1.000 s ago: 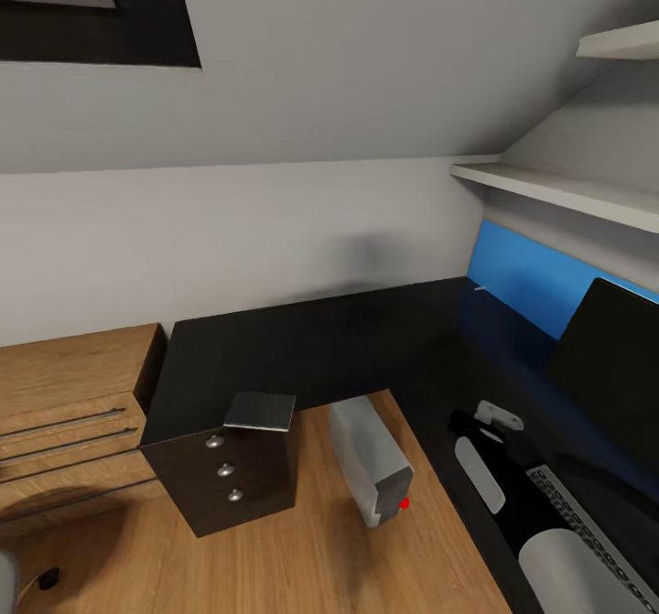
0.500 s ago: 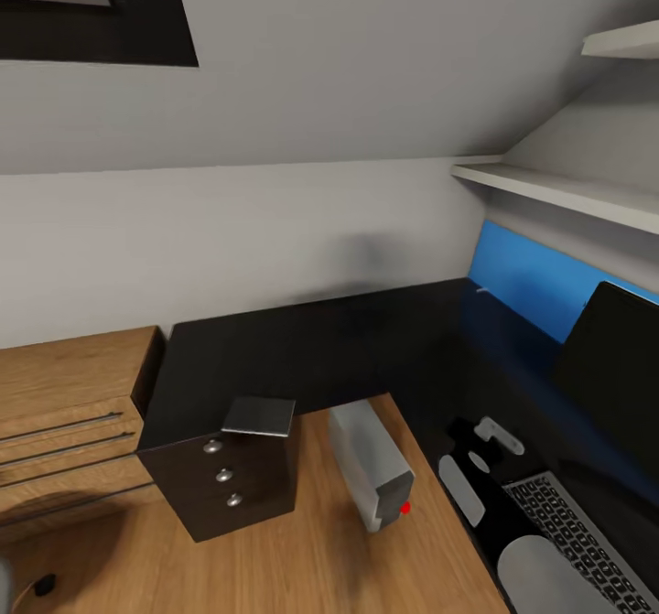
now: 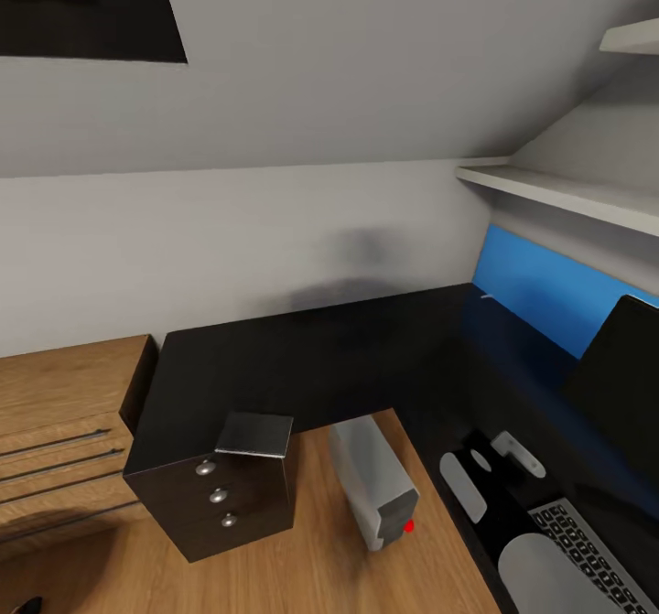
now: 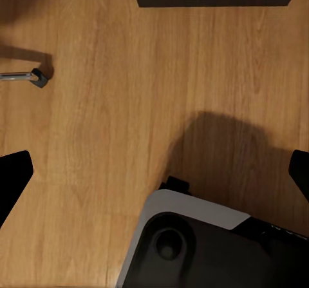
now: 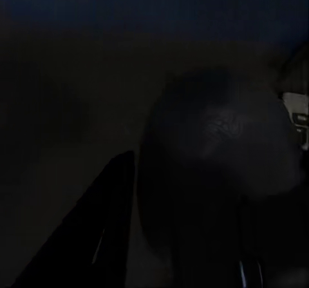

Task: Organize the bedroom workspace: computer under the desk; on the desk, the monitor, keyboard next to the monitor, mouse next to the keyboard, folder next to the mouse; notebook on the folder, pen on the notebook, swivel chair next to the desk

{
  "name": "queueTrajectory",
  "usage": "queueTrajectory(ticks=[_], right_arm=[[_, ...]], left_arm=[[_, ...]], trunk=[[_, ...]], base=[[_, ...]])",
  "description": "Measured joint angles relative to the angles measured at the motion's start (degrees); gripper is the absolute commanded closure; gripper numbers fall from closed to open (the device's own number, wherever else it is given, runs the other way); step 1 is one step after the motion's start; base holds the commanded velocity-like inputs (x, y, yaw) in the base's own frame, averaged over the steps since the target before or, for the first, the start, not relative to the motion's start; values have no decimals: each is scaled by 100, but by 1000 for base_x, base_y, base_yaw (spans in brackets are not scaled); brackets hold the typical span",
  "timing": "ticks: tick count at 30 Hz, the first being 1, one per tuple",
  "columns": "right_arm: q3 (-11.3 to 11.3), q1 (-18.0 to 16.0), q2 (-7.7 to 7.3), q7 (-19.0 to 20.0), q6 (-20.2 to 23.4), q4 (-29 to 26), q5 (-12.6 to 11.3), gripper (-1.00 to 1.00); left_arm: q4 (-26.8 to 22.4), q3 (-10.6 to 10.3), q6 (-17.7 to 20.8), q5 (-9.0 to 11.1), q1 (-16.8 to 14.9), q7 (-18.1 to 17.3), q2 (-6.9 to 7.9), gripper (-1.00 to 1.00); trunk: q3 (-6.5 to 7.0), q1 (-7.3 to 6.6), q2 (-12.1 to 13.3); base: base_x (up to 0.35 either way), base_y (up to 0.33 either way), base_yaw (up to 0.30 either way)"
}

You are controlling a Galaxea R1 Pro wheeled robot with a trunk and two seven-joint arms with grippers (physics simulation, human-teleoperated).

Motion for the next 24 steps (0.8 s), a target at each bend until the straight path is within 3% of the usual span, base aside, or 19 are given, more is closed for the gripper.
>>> queueTrajectory(ticks=[24], right_arm=[[54, -4, 10, -81, -50, -70, 4, 100]], left_arm=[[-1, -5, 3, 0, 0, -6, -75, -100]], trunk=[[0, 0, 0]], base=[[0, 0, 0]])
